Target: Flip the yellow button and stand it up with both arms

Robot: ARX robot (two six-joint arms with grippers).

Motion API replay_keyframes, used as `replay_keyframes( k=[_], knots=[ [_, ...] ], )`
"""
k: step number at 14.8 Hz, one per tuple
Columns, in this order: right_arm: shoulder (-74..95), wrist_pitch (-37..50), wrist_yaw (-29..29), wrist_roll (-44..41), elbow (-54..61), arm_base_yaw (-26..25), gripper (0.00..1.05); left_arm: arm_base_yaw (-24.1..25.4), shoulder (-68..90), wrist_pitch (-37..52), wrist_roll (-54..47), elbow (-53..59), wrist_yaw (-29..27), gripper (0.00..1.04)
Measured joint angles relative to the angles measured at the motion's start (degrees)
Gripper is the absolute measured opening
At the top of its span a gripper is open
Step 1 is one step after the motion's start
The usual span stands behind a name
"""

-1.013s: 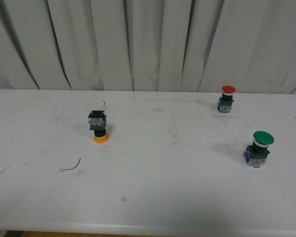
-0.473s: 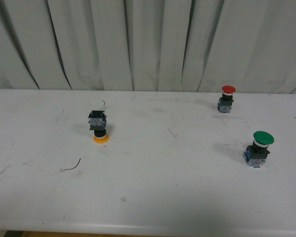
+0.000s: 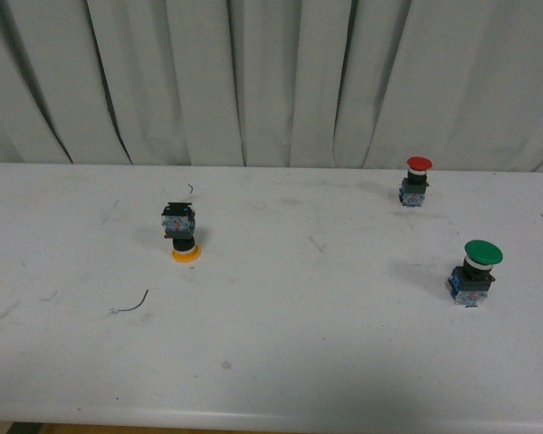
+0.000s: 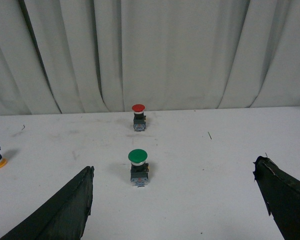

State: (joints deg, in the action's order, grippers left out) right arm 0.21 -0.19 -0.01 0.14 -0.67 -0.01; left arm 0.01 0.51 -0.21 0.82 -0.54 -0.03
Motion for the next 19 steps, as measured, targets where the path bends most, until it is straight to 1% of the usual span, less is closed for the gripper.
replay_keyframes(
  k=[6, 7, 8, 9, 10, 11, 13, 15, 16, 17, 19],
  knots=[
    [0.0, 0.0, 0.0, 0.0, 0.0, 0.0, 0.98, -0.1, 0.1, -0.7, 0.1, -0.1, -0.4, 0.98],
    [0.0, 0.0, 0.1, 0.0, 0.0, 0.0, 0.98, -3.2, 3.8, -9.3, 3.6, -3.2, -7.3, 0.98],
    [0.0, 0.0, 0.0, 0.0, 0.0, 0.0, 0.98, -4.3, 9.5, -14.6, 7.8, -6.9, -12.8, 0.98],
    [0.0, 0.0, 0.0, 0.0, 0.0, 0.0, 0.98, -3.5, 10.2, -14.7, 9.9, -7.8, -14.4, 0.98],
    [0.0, 0.0, 0.0, 0.0, 0.0, 0.0, 0.98, -3.2, 10.4, -13.0, 10.8, -9.1, -13.9, 0.98],
    [0.0, 0.0, 0.0, 0.0, 0.0, 0.0, 0.98, -2.1, 12.9, -9.3, 10.8, -10.2, -11.8, 0.98],
    [0.0, 0.0, 0.0, 0.0, 0.0, 0.0, 0.98, 1.9, 24.7, 2.4, 10.7, -10.4, -6.5, 0.98],
    [0.0, 0.0, 0.0, 0.0, 0.0, 0.0, 0.98, 1.0, 43.4, 18.1, 9.0, -15.0, -1.7, 0.98],
    [0.0, 0.0, 0.0, 0.0, 0.0, 0.0, 0.98, 0.3, 51.9, 23.8, 8.2, -18.5, -0.8, 0.98],
    [0.0, 0.0, 0.0, 0.0, 0.0, 0.0, 0.98, -0.7, 61.5, 28.3, 8.1, -23.1, 0.5, 0.98],
    [0.0, 0.0, 0.0, 0.0, 0.0, 0.0, 0.98, -5.5, 78.6, 30.3, 7.5, -33.5, -0.1, 0.98]
  ],
)
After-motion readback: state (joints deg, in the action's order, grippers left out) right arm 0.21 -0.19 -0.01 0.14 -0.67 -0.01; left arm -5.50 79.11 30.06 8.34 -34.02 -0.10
